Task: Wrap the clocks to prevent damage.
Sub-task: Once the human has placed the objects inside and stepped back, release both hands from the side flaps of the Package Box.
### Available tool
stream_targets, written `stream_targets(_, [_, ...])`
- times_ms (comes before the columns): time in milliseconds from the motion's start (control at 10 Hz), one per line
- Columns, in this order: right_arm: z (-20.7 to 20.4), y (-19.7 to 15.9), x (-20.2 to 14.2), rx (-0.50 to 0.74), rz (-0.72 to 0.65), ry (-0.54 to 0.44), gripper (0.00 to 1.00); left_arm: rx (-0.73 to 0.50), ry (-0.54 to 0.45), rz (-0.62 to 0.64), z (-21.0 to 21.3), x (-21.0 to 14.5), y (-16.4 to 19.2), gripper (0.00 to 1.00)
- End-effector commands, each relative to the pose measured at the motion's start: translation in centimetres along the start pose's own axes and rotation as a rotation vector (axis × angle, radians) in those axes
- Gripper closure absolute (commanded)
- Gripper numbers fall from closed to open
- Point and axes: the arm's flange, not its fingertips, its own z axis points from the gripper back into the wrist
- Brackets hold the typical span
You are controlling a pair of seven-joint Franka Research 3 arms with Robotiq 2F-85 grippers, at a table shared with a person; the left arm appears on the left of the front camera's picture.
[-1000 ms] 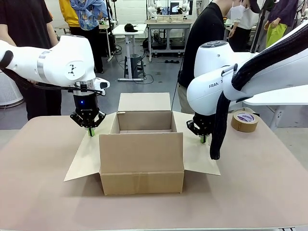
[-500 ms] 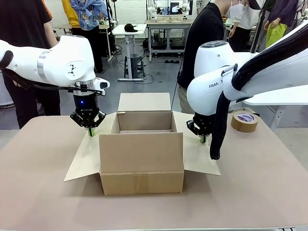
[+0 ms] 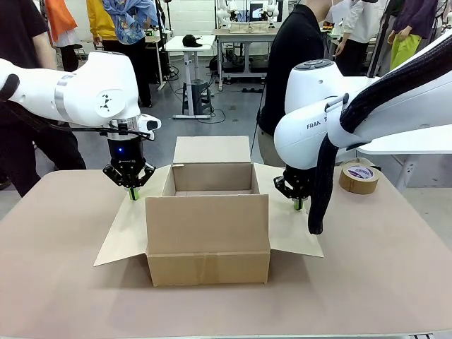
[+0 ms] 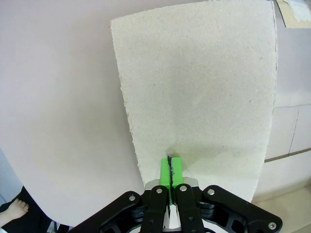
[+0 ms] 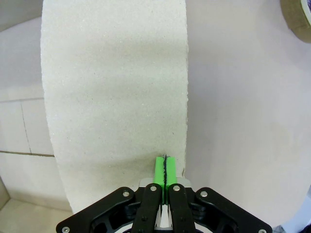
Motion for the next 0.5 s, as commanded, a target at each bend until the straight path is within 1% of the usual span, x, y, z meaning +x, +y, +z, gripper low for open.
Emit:
stream_targets(0, [-0.02,-0.06,-0.11,-0.006,-0.001,0.005,0.99,0.017,0.003,-0.005,-0.06,-0.01,0.17,0.99])
stream_targets(400, [-0.02,-0.06,-0.11,-0.006,-0.001,0.005,0.99,0.017,0.003,-0.005,-0.06,-0.01,0.17,0.99])
